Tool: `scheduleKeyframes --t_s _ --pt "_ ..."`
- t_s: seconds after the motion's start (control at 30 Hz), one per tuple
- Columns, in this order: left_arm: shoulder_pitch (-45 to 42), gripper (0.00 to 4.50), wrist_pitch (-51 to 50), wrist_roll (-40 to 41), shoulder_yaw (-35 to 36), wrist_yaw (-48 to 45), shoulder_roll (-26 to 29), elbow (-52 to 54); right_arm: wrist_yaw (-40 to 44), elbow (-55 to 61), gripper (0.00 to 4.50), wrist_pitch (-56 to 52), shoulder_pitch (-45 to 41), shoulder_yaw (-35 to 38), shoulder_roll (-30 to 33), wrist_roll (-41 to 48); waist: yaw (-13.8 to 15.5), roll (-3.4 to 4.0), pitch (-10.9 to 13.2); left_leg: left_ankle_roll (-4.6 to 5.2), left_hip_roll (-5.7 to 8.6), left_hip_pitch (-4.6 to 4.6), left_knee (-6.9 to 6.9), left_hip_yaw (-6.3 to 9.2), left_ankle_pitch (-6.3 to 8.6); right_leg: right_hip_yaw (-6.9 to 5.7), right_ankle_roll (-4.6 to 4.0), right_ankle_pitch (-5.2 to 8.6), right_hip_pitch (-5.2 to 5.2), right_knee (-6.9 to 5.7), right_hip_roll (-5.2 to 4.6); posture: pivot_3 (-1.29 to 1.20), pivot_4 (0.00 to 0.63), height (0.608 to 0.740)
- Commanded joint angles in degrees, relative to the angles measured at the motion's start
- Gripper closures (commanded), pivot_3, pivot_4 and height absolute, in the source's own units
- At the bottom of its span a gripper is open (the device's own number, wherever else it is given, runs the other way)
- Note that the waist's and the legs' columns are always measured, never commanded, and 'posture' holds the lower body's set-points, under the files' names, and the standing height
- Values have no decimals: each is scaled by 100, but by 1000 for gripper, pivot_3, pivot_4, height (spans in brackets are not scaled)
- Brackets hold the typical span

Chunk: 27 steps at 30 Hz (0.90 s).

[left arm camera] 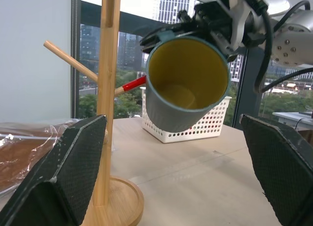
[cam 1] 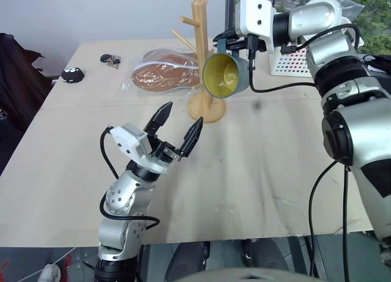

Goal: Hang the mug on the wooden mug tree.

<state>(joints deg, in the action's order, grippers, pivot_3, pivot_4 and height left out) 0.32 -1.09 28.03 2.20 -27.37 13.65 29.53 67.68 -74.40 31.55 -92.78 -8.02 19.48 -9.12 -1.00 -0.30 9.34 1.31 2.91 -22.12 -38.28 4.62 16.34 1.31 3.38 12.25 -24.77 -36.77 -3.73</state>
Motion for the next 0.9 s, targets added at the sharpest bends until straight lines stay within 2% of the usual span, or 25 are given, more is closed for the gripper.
scheduleKeyframes --t_s 0.03,0.63,0.73,0.8,0.83,0.87,0.9 --pt "13 0 105 -42 -3 -4 15 216 -171 79 4479 48 -60 127 40 47 -1 0 0 0 0 0 0 0 0 0 0 0 0 0 0 0 150 740" --pt "75 0 137 -68 -15 12 14 231 -262 126 4479 186 144 221 -308 165 -6 0 0 0 0 1 0 0 0 1 0 0 0 -1 5 0 150 740" --pt "79 0 131 -64 -12 16 16 238 -436 103 3578 130 76 194 -281 96 -6 0 0 0 0 1 0 0 0 1 0 0 0 -2 5 0 150 740" --pt "78 0 130 -63 -15 18 15 239 -518 94 2642 95 38 210 -263 99 -7 0 0 0 0 1 -1 0 0 1 0 0 0 -2 6 0 150 740" --pt "77 0 130 -63 -15 17 14 239 -529 91 2410 78 24 217 -252 104 -6 0 0 0 0 1 0 0 0 1 0 0 0 -2 7 0 150 740" --pt "78 0 134 -61 -14 13 16 237 -534 83 1774 38 -3 217 -211 98 -6 0 0 0 0 1 0 0 0 1 0 0 0 -2 7 0 150 740" --pt "76 0 135 -60 -15 11 15 235 -548 76 1327 2 -29 213 -167 87 -6 0 0 0 0 1 0 0 0 1 0 0 0 -2 7 0 150 740"
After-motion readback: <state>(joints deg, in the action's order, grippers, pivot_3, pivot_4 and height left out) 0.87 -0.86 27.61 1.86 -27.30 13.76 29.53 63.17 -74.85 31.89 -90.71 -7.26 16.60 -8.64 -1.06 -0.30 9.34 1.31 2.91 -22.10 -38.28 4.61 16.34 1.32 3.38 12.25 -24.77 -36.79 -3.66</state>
